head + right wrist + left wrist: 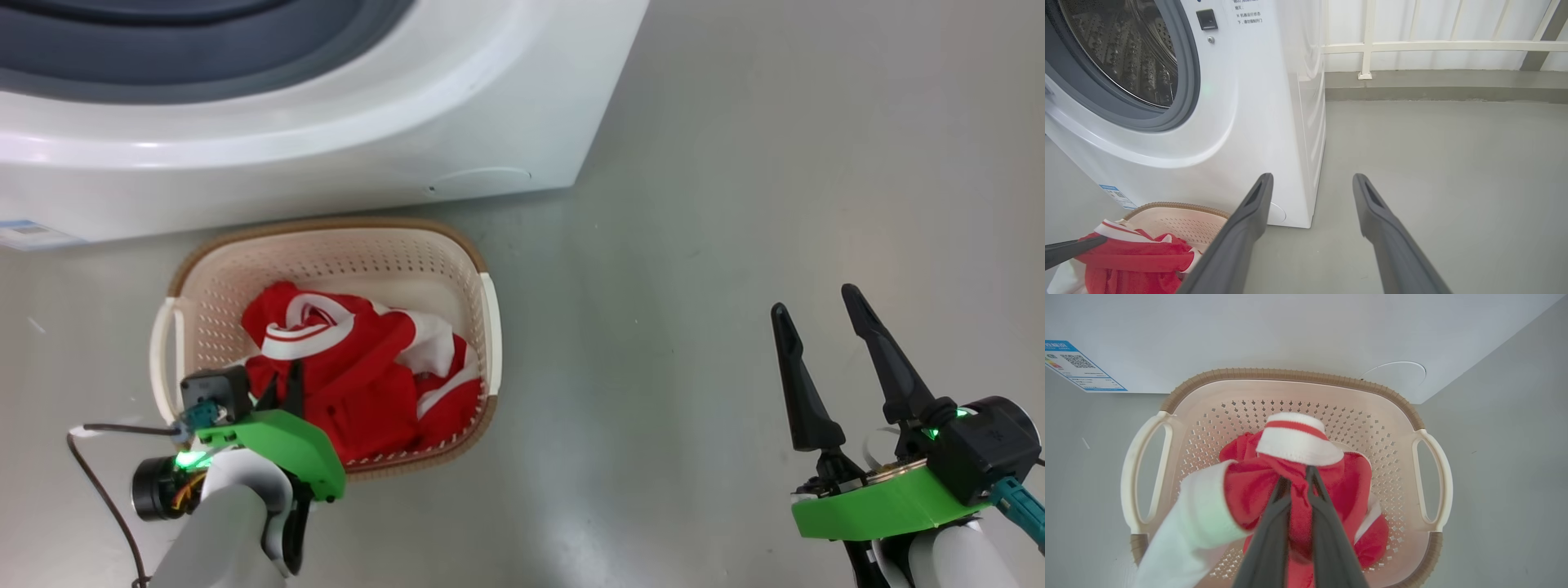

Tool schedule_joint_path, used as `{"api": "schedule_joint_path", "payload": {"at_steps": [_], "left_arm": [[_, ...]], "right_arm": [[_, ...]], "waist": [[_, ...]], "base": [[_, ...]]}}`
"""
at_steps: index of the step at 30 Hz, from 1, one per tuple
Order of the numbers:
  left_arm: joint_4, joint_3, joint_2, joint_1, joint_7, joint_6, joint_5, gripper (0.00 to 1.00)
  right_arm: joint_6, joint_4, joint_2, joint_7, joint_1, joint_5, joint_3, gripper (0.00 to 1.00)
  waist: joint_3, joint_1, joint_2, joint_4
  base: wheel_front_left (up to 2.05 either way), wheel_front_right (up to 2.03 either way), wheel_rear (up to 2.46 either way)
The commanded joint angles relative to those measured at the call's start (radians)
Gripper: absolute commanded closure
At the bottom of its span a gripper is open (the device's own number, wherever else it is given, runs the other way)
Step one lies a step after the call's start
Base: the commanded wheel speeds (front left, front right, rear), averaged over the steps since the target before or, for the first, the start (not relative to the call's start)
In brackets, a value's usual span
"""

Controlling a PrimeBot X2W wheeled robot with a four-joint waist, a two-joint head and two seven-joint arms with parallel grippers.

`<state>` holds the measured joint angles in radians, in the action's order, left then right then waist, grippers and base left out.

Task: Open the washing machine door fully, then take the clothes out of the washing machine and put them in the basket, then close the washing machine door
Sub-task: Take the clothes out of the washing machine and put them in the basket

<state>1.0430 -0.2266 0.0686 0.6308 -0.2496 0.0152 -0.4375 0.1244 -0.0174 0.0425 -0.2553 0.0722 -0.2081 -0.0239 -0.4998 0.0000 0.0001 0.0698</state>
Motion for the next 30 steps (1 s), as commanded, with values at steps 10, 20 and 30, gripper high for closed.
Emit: {"api": "schedule_joint_path", "payload": {"at_steps": [10,20,30], "left_arm": [[0.074,0.060,0.025,0.081,-0.012,-0.028,0.023,1.00],[0.120,0.090,0.027,0.117,-0.012,-0.037,0.030,1.00],[0.139,0.108,0.023,0.118,-0.012,-0.047,0.040,0.60]], "right_arm": [[0.006,-0.027,0.008,-0.006,0.046,-0.006,-0.039,0.00],[0.006,-0.016,0.008,-0.006,0.073,-0.010,-0.045,0.00],[0.006,-0.005,0.008,-0.006,0.078,-0.012,-0.052,0.00]], "waist": [[-0.097,0.0000,-0.0001,0.024],[-0.132,0.0000,-0.0001,0.027],[-0.122,0.0000,-0.0001,0.026]], "base": [[0.00,0.00,0.00],[0.00,0.00,0.00],[0.00,0.00,0.00]]}}
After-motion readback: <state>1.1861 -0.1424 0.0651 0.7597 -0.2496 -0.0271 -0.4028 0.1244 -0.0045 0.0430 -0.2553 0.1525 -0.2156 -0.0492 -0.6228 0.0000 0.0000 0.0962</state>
